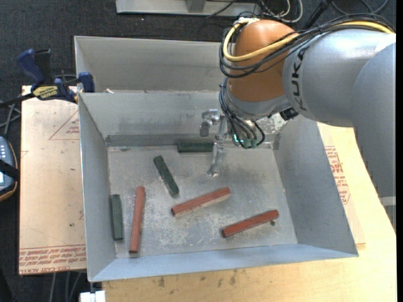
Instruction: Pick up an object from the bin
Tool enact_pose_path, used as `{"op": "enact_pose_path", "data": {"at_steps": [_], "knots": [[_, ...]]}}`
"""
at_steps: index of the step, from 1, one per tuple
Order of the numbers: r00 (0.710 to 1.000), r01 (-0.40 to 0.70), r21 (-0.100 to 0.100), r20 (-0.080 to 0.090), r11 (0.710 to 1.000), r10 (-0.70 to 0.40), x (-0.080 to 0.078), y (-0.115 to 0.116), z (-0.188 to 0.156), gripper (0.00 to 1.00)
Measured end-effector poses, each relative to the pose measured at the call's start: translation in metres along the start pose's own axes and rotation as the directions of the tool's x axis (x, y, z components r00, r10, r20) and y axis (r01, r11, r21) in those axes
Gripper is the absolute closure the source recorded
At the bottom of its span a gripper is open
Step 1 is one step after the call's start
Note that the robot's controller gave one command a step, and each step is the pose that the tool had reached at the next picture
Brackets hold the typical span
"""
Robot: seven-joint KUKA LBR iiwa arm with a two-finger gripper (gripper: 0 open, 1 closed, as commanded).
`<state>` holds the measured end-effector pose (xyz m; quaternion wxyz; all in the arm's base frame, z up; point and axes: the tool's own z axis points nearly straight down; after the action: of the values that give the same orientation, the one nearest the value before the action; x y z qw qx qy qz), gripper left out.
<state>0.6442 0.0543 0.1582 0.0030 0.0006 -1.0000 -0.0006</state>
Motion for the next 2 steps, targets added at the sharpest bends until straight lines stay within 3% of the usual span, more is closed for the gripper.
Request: {"op": "enact_pose_path", "data": {"at_steps": [1,2], "knots": [[1.0,-0.001,0.0,0.008,1.0,0.001,-0.002,0.0,-0.005,0.0],[0.998,-0.055,-0.002,0.013,0.998,0.055,-0.005,-0.016,0.021,0.0]]}}
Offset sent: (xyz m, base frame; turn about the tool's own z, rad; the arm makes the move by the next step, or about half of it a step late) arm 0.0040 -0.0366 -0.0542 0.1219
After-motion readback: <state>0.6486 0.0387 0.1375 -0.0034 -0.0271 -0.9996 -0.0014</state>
